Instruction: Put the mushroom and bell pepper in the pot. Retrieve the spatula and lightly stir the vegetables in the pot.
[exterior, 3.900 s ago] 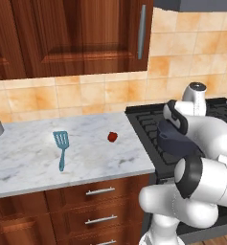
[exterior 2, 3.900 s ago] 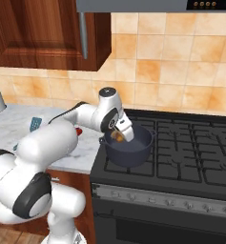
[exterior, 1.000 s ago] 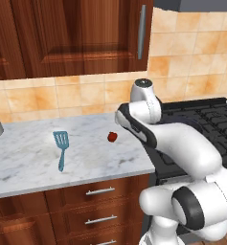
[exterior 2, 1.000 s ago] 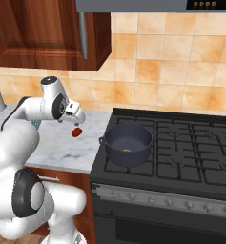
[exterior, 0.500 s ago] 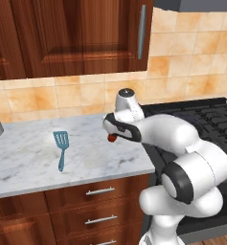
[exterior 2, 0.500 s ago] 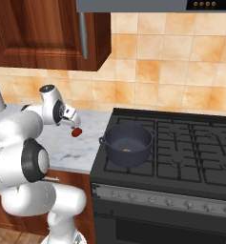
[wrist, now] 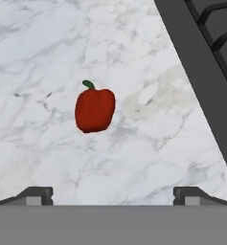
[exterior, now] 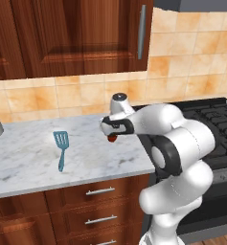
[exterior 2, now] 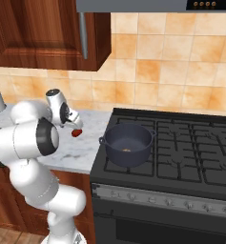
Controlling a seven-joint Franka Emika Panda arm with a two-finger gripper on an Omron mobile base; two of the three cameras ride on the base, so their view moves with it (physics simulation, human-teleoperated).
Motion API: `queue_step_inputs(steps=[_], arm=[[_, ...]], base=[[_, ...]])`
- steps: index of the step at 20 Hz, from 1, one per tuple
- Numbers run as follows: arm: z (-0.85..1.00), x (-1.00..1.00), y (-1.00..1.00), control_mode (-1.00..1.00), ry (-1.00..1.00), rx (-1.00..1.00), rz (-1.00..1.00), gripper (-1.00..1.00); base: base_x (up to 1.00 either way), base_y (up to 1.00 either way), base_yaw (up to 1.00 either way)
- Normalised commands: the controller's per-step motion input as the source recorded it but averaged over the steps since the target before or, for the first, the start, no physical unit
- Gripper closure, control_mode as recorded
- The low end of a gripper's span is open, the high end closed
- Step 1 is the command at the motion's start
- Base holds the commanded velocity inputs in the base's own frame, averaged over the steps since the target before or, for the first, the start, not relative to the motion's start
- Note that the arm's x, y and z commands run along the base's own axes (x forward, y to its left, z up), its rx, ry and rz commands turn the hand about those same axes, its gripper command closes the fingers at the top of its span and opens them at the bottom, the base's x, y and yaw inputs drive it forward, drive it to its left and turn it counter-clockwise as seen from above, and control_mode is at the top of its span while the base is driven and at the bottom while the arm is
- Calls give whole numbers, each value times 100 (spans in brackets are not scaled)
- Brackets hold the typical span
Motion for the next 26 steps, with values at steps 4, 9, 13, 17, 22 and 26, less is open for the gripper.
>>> queue_step_inputs(steps=[4, 9, 13, 17, 22, 26], arm=[[-31, 39, 1, -100, 0, 0, -7, -100], [-39, 31, 0, -100, 0, 0, -6, -100], [-30, 41, 7, -100, 1, 1, -2, -100], [-22, 41, 0, -100, 2, 0, -2, -100], [-23, 35, 1, -100, 6, 0, -3, -100], [-28, 13, -1, -100, 15, 0, -6, -100]], base=[[0, 0, 0], [0, 0, 0], [0, 0, 0], [0, 0, 0], [0, 0, 0], [0, 0, 0]])
